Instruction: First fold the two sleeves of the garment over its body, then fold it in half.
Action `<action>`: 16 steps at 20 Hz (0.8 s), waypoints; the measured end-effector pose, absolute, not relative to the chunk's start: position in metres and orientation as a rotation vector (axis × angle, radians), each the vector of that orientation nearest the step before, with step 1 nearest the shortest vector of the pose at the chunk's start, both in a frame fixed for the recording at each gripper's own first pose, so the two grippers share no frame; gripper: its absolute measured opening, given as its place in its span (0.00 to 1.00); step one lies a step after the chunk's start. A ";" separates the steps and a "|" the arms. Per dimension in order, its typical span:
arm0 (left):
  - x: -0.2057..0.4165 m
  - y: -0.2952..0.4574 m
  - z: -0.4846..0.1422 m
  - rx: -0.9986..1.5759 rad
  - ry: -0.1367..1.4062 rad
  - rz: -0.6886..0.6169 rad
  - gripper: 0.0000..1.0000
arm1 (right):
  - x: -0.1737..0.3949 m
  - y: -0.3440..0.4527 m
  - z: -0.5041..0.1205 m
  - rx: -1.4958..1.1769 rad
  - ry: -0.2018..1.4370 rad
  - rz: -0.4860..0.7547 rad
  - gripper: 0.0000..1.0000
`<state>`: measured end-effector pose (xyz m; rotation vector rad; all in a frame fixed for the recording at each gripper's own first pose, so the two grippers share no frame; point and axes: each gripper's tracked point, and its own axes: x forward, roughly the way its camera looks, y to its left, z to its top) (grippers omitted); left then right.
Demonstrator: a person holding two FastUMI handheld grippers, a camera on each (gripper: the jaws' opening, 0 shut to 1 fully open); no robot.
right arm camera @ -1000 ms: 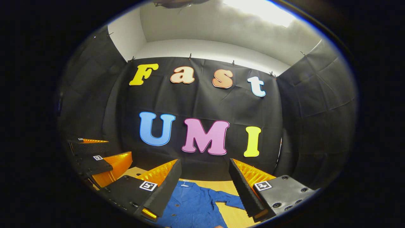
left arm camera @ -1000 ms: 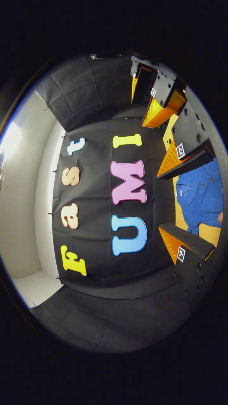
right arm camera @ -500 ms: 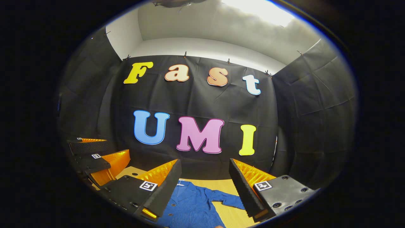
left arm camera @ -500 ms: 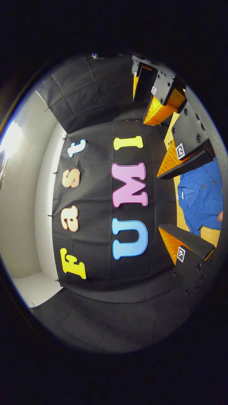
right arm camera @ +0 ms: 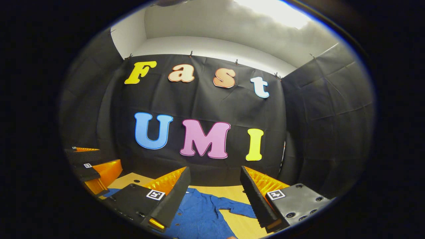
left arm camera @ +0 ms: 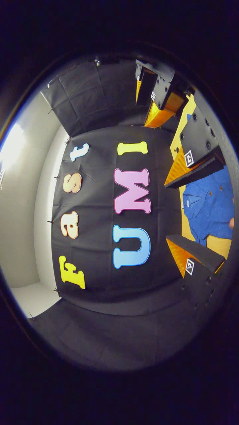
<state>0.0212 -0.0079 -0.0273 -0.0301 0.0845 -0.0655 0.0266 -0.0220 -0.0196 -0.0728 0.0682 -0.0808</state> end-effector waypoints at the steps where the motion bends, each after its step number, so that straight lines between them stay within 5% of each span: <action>1: 0.019 -0.004 -0.028 -0.022 0.080 -0.059 0.82 | 0.026 -0.022 -0.020 -0.063 0.076 -0.091 0.89; 16: 0.050 -0.030 -0.018 -0.022 0.046 -0.114 0.82 | 0.037 -0.088 -0.058 -0.089 0.184 -0.243 0.95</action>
